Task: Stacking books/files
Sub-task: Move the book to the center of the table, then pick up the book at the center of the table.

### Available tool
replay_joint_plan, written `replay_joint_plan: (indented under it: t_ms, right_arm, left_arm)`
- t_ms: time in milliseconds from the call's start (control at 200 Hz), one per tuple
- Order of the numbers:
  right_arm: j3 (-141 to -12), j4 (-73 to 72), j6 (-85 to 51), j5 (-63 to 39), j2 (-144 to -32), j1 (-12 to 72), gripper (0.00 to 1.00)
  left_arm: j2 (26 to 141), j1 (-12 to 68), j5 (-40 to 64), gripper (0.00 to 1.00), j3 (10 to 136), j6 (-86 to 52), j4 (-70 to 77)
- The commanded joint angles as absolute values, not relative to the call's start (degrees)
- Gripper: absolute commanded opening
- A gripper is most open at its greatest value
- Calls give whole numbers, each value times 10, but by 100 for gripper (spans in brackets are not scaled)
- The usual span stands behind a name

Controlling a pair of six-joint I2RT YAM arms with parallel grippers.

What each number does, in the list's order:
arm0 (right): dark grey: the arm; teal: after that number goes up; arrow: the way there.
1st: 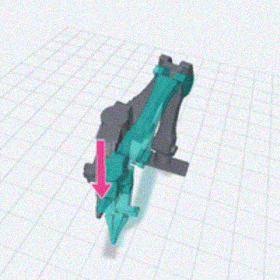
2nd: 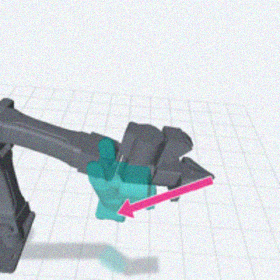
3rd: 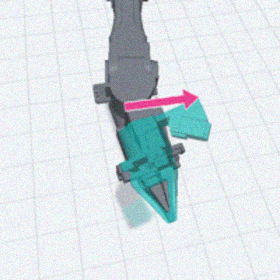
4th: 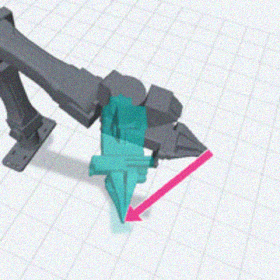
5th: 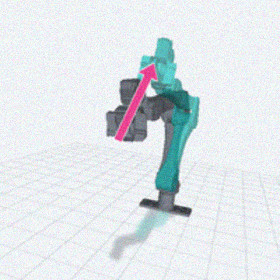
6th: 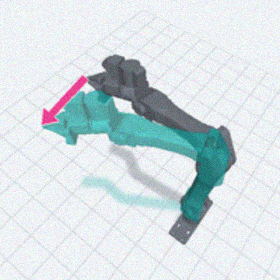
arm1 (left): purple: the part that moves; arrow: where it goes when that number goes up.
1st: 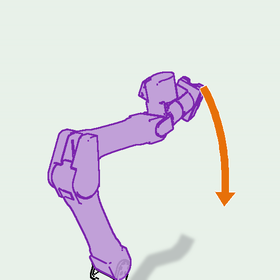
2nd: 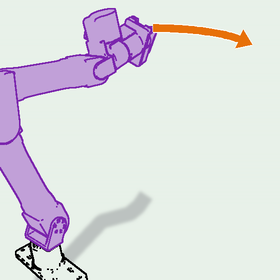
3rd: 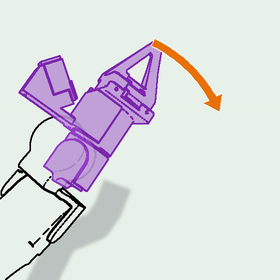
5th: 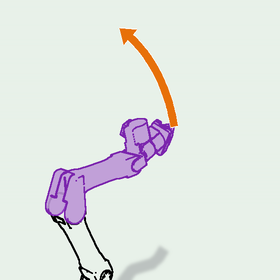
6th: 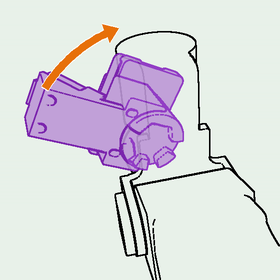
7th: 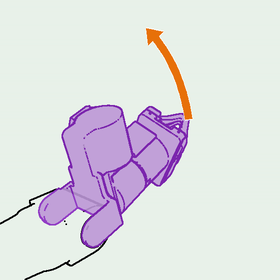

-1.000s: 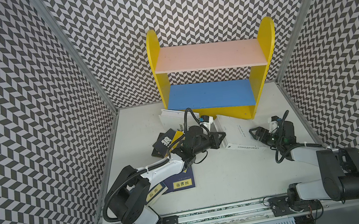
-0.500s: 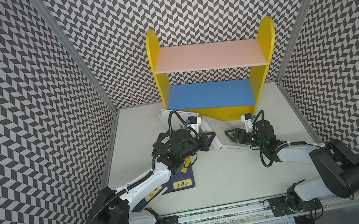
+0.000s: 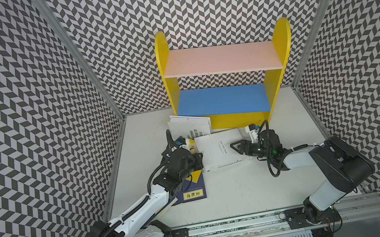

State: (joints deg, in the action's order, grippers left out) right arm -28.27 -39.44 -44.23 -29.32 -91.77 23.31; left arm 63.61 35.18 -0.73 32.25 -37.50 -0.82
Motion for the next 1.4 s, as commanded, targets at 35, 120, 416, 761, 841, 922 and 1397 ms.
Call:
replay_joint_plan:
  t_ms: [35,120,416,761,841,922,1397]
  right_arm:
    - [-292,-317,-436,-281,-921,240,74]
    - [-307,-267,-402,-245,-892,239,75]
    - [-328,-135,-329,-54,-795,231,91]
    - [-328,-212,-305,-207,-931,206,87]
    - [-325,-243,-311,-247,-953,207,83]
    - [-320,-267,-316,-277,-961,207,80]
    - [-323,-299,-327,-332,-986,227,70]
  left_arm:
    - [618,348,-12,53,297,-394,-38]
    - [608,348,15,70,278,-408,-30]
    - [609,347,20,100,254,-415,2]
    - [699,313,110,100,266,-396,93]
    - [711,311,128,100,269,-394,103]
    - [722,309,148,100,269,-395,115]
    - [717,294,230,99,289,-414,148]
